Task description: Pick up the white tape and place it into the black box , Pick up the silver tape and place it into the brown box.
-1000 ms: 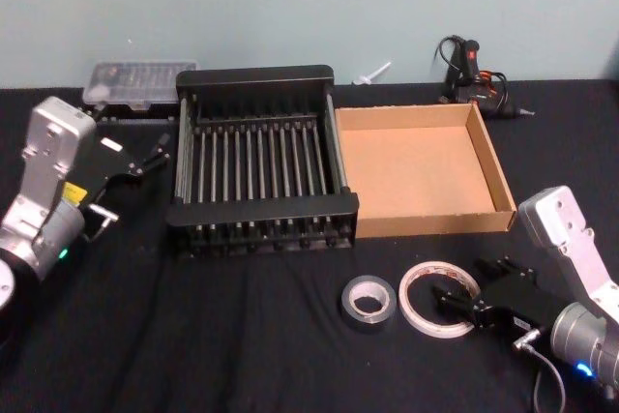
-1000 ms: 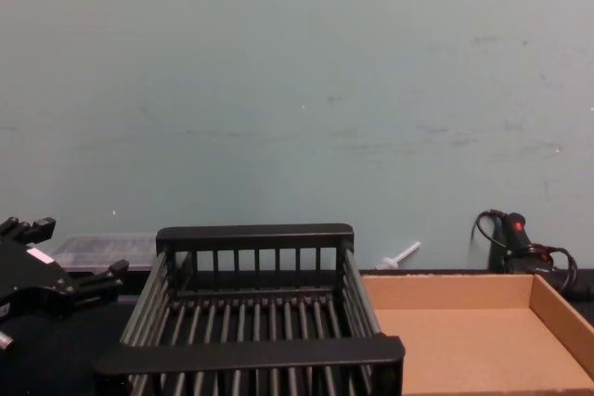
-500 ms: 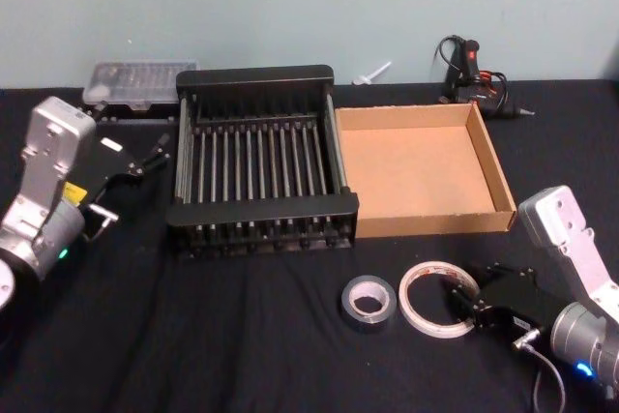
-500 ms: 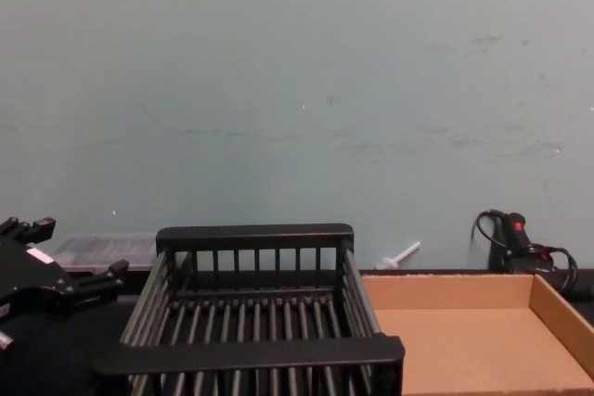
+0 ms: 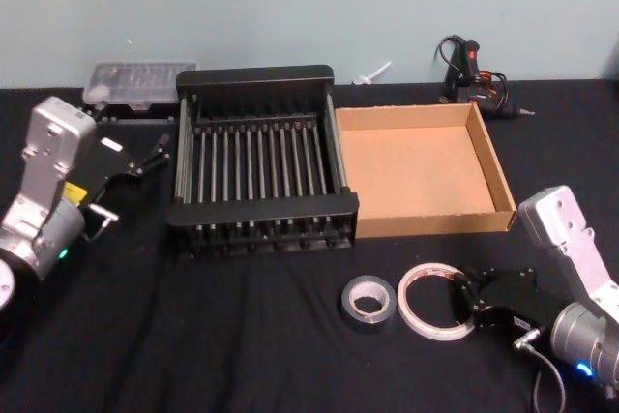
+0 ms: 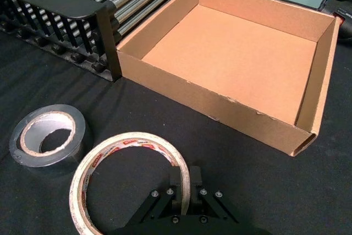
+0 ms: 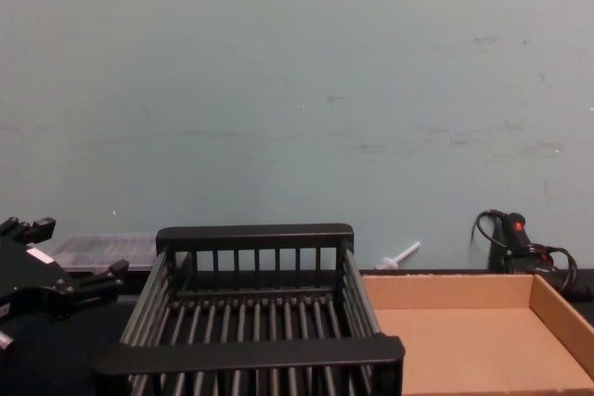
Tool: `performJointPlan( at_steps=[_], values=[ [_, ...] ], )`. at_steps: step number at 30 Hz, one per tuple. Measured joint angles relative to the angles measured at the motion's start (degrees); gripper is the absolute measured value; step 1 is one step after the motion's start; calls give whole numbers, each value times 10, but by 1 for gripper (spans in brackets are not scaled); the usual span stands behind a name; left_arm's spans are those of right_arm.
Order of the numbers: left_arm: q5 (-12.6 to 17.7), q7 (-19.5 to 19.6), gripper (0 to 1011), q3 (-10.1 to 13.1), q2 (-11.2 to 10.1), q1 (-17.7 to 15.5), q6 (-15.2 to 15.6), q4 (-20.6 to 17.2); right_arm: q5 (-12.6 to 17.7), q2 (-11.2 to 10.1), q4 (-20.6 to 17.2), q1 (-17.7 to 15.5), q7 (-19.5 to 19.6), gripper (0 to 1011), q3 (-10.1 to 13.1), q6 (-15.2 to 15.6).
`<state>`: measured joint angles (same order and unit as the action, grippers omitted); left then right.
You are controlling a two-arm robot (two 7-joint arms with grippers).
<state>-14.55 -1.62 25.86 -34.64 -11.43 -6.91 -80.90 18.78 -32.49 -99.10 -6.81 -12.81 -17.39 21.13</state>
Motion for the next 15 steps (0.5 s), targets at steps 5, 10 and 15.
performJointPlan(
  at_steps=[5, 10, 15],
  values=[
    [0, 0, 1001, 0, 0, 0, 0, 0, 0, 0, 0, 0, 0, 95, 0, 0],
    [0, 0, 1001, 0, 0, 0, 0, 0, 0, 3, -1, -2, -7, 95, 8, -4],
    [0, 0, 1001, 0, 0, 0, 0, 0, -2, 5, -10, -6, -16, 95, 21, -12]
  ],
)
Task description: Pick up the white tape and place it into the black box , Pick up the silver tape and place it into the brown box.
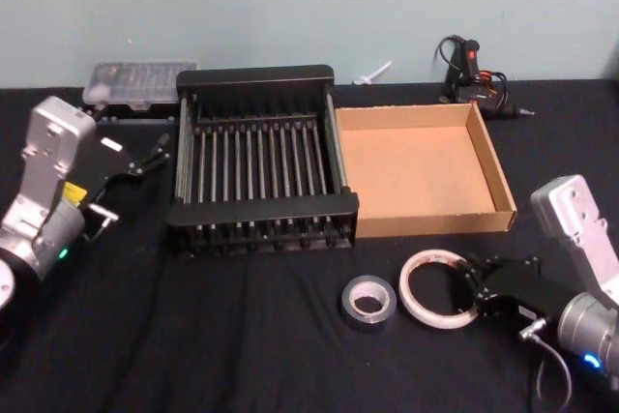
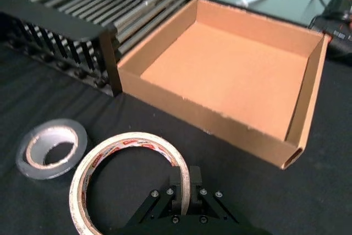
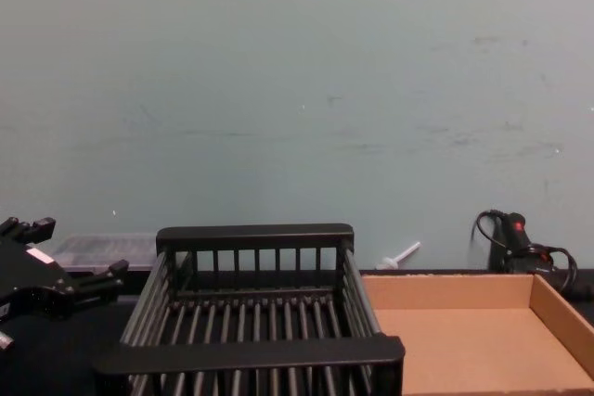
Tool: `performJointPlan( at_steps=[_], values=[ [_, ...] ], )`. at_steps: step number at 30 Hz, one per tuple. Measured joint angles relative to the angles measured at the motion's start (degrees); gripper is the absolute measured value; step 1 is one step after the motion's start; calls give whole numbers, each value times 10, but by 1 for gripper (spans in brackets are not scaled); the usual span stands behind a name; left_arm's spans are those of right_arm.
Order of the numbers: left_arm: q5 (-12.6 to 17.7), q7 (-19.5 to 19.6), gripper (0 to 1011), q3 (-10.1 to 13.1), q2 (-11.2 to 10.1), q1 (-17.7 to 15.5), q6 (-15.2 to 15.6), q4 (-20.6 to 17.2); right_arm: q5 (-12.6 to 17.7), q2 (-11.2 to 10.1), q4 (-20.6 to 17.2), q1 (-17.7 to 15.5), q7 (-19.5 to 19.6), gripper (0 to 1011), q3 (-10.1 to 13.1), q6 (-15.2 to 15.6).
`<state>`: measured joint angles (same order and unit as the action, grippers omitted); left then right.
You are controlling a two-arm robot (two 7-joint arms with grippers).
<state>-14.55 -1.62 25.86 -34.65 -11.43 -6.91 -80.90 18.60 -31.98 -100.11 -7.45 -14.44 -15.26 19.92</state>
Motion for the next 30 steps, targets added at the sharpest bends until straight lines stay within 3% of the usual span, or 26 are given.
performJointPlan(
  at_steps=[17, 30],
  values=[
    [0, 0, 1001, 0, 0, 0, 0, 0, -12, 9, -20, 12, -17, 95, 39, -14],
    [0, 0, 1001, 0, 0, 0, 0, 0, -20, 27, 1, 65, -22, 95, 51, -18]
  ],
)
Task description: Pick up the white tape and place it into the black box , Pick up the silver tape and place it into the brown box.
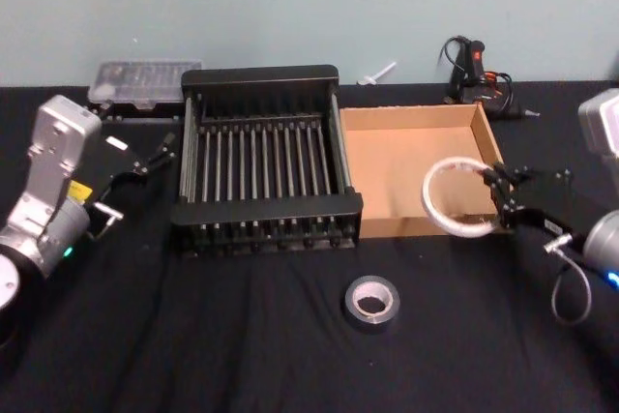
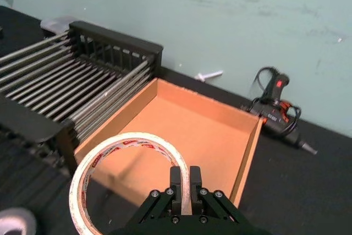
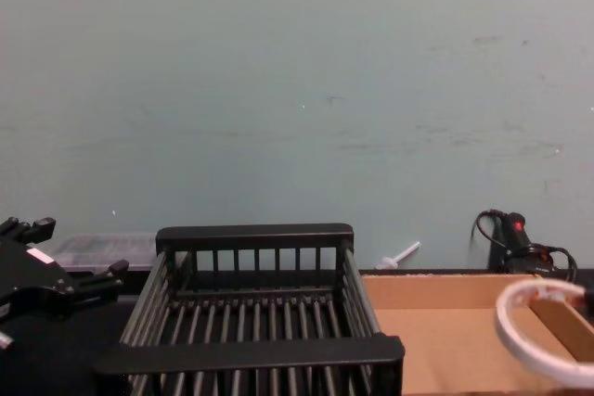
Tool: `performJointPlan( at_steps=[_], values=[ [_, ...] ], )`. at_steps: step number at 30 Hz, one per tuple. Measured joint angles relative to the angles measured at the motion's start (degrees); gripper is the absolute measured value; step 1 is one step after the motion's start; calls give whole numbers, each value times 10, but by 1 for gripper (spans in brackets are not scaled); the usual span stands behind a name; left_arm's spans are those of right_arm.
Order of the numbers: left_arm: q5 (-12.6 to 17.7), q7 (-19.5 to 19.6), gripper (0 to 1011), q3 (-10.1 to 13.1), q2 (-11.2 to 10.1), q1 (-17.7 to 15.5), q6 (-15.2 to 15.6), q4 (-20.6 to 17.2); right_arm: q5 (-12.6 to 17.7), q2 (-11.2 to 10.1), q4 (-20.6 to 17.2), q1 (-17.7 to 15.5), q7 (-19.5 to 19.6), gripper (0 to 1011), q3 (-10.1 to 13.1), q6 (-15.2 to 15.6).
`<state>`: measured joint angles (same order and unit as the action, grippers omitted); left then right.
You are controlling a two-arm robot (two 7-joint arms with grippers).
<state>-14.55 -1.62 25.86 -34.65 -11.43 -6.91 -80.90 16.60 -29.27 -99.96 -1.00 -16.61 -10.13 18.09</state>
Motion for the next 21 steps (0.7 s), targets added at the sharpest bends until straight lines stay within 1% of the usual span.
performJointPlan(
  at_steps=[4, 9, 11, 12, 15, 17, 18, 21],
  values=[
    [0, 0, 1001, 0, 0, 0, 0, 0, -5, 7, 13, 23, -2, 95, -4, 0],
    [0, 0, 1001, 0, 0, 0, 0, 0, -5, 19, 37, 56, -9, 95, -11, -2],
    [0, 0, 1001, 0, 0, 0, 0, 0, -5, 24, 50, 74, -13, 95, -15, -5],
    [0, 0, 1001, 0, 0, 0, 0, 0, -5, 28, 62, 88, -17, 95, -19, -9],
    [0, 0, 1001, 0, 0, 0, 0, 0, -7, 34, 79, 109, -22, 95, -27, -15],
    [0, 0, 1001, 0, 0, 0, 0, 0, -11, 42, 103, 137, -31, 96, -38, -28],
    [0, 0, 1002, 0, 0, 0, 0, 0, -11, 42, 103, 137, -31, 95, -38, -28],
    [0, 0, 1001, 0, 0, 0, 0, 0, -17, 53, 135, 170, -42, 95, -56, -47]
  ],
)
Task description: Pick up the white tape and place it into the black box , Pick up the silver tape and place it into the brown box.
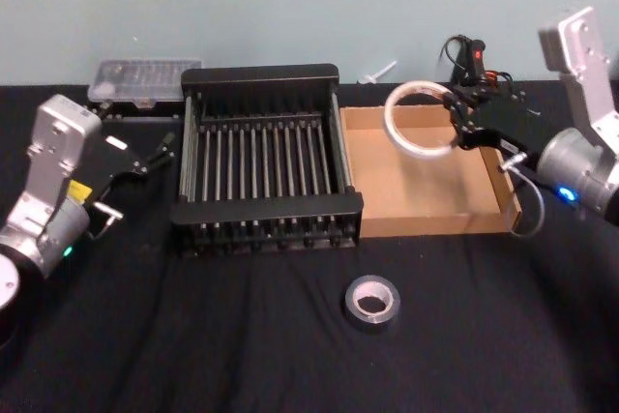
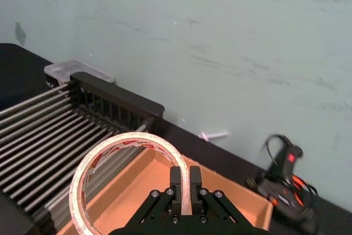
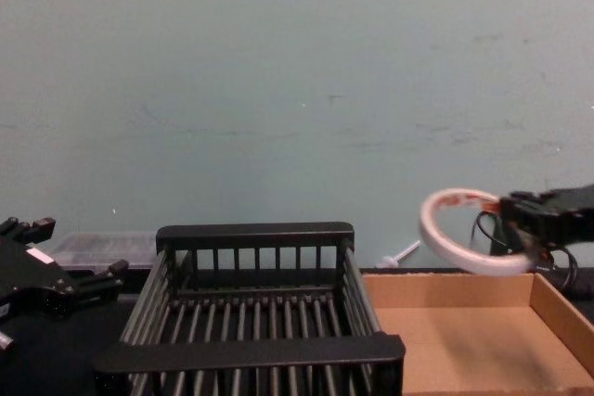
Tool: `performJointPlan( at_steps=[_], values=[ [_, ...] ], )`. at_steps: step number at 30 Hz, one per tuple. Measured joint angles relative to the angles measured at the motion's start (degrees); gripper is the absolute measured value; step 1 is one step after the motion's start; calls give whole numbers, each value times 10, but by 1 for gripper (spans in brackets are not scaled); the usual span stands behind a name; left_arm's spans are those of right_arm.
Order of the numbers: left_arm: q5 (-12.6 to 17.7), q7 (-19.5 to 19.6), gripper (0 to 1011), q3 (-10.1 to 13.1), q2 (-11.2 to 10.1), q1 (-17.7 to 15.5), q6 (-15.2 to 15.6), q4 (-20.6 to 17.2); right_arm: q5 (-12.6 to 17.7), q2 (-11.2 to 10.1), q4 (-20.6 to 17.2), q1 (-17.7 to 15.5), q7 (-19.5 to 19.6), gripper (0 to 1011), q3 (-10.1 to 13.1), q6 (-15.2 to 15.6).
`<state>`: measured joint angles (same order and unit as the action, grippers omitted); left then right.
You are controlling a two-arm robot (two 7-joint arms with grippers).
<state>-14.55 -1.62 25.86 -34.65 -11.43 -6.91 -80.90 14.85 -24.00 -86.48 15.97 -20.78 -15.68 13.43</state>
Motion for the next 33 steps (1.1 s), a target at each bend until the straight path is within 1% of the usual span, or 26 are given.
performJointPlan(
  at_steps=[2, 3, 4, 7, 10, 15, 17, 18, 20, 21, 23, 26, 28, 29, 33],
  values=[
    [0, 0, 1001, 0, 0, 0, 0, 0, -3, 5, 13, 13, -5, 95, -8, -7],
    [0, 0, 1001, 0, 0, 0, 0, 0, -5, 9, 26, 24, -9, 95, -15, -15],
    [0, 0, 1001, 0, 0, 0, 0, 0, -5, 9, 26, 24, -9, 95, -15, -15],
    [0, 0, 1001, 0, 0, 0, 0, 0, -11, 25, 61, 53, -18, 95, -33, -36],
    [0, 0, 1001, 0, 0, 0, 0, 0, -16, 35, 81, 69, -23, 95, -43, -51],
    [0, 0, 1001, 0, 0, 0, 0, 0, -34, 66, 146, 115, -39, 95, -74, -106],
    [0, 0, 1001, 0, 0, 0, 0, 0, -36, 70, 153, 120, -41, 95, -78, -112],
    [0, 0, 1001, 0, 0, 0, 0, 0, -40, 78, 167, 129, -44, 95, -84, -123],
    [0, 0, 1001, 0, 0, 0, 0, 0, -44, 85, 181, 137, -46, 95, -90, -134],
    [0, 0, 1001, 0, 0, 0, 0, 0, -47, 93, 195, 144, -48, 95, -96, -143],
    [0, 0, 1001, 0, 0, 0, 0, 0, -51, 101, 208, 151, -51, 95, -102, -152],
    [0, 0, 1001, 0, 0, 0, 0, 0, -60, 119, 239, 166, -54, 95, -115, -174],
    [0, 0, 1001, 0, 0, 0, 0, 0, -65, 125, 251, 171, -54, 95, -119, -183],
    [0, 0, 1001, 0, 0, 0, 0, 0, -70, 132, 262, 175, -54, 95, -124, -192],
    [0, 0, 1001, 0, 0, 0, 0, 0, -81, 141, 281, 181, -52, 95, -130, -207]
  ],
)
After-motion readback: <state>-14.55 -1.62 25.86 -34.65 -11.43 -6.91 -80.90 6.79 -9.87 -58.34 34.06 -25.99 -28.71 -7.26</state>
